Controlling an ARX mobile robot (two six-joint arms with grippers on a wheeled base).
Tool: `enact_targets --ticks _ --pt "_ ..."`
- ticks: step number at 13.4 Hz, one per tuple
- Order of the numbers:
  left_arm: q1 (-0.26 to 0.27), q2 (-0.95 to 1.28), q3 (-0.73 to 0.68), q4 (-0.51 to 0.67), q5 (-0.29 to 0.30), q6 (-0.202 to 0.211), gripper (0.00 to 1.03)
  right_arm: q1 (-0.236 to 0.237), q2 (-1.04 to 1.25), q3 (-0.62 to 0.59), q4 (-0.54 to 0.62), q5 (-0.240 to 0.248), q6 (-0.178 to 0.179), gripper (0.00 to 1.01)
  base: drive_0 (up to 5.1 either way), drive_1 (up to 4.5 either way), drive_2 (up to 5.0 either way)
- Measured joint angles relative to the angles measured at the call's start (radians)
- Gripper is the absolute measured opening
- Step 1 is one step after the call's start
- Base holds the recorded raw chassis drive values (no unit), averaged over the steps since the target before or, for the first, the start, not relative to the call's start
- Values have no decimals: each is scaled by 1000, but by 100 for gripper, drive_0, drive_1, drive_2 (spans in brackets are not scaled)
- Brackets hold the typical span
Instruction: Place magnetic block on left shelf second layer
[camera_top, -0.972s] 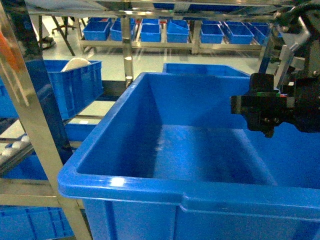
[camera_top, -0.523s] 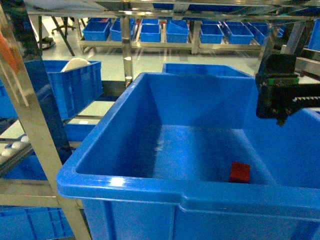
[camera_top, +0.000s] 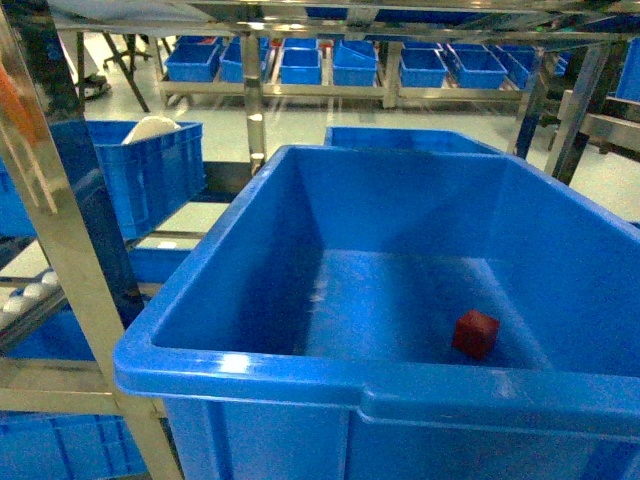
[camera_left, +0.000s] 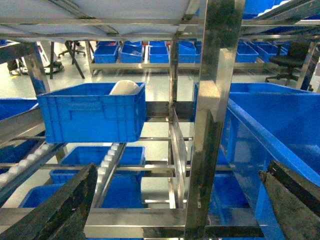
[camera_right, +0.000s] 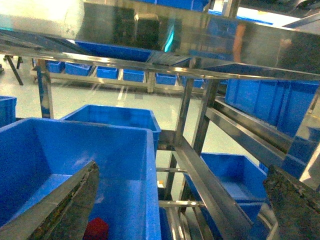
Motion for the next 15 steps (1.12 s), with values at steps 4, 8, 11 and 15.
enact_targets --ticks 4,8,11,15 --pt "0 0 0 0 0 0 98 24 -199 15 -256 -34 43 95 0 0 0" --pt "0 0 0 0 0 0 98 -136 -333 -28 -438 -232 132 39 0 0 0" --pt "0 0 0 0 1 0 98 -294 -412 -71 -472 -394 135 2 0 0 0" --pt "0 0 0 0 0 0 98 -312 -591 -105 -639 -411 138 2 0 0 0"
